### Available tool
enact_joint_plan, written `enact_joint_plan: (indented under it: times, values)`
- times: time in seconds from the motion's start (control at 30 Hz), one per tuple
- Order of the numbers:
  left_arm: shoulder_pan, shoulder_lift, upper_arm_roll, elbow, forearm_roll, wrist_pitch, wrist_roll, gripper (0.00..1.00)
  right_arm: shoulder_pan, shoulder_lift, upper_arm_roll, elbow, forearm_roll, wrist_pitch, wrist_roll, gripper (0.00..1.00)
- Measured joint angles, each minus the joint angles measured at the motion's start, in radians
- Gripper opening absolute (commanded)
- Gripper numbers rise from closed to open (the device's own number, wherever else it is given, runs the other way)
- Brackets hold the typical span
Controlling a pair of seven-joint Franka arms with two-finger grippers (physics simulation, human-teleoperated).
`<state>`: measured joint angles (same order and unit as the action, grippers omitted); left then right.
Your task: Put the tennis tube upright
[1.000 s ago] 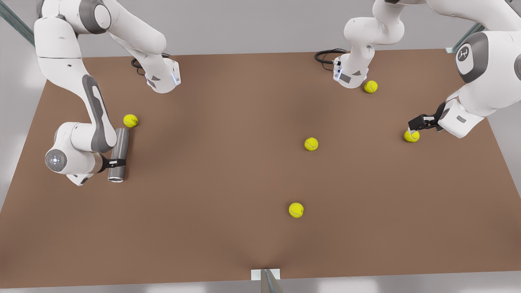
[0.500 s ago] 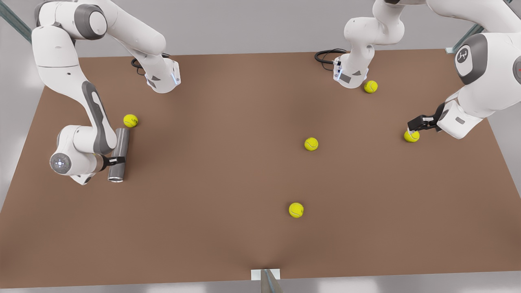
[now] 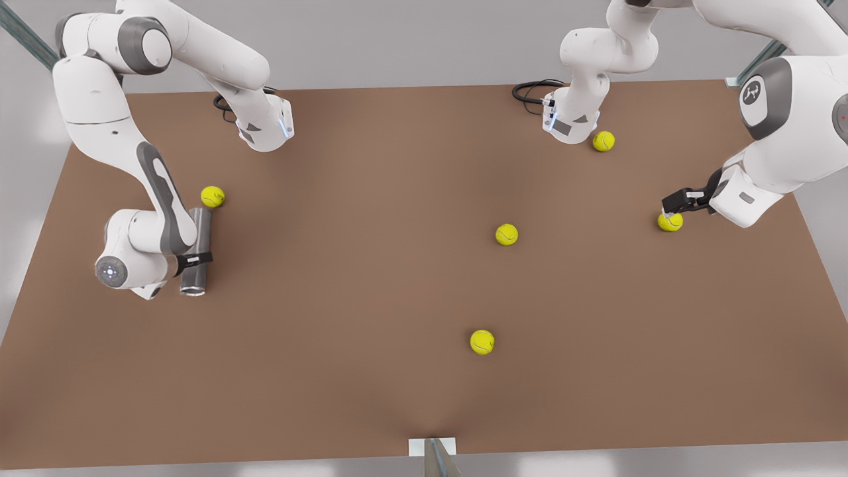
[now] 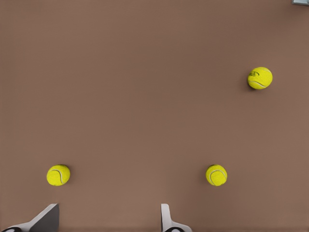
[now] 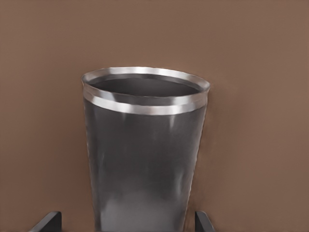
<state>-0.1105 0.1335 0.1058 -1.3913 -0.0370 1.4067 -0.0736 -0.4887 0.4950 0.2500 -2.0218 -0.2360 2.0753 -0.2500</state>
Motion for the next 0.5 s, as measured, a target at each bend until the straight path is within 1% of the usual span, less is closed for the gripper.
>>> enact_joint_plan:
  times: [0.5]
  values:
    - [0.0, 0.002, 0.0, -0.011, -0.001, 0.0, 0.0, 1.0, -0.005, 0.025, -0.003, 0.002, -0.014, 0.012, 0.006, 1.0]
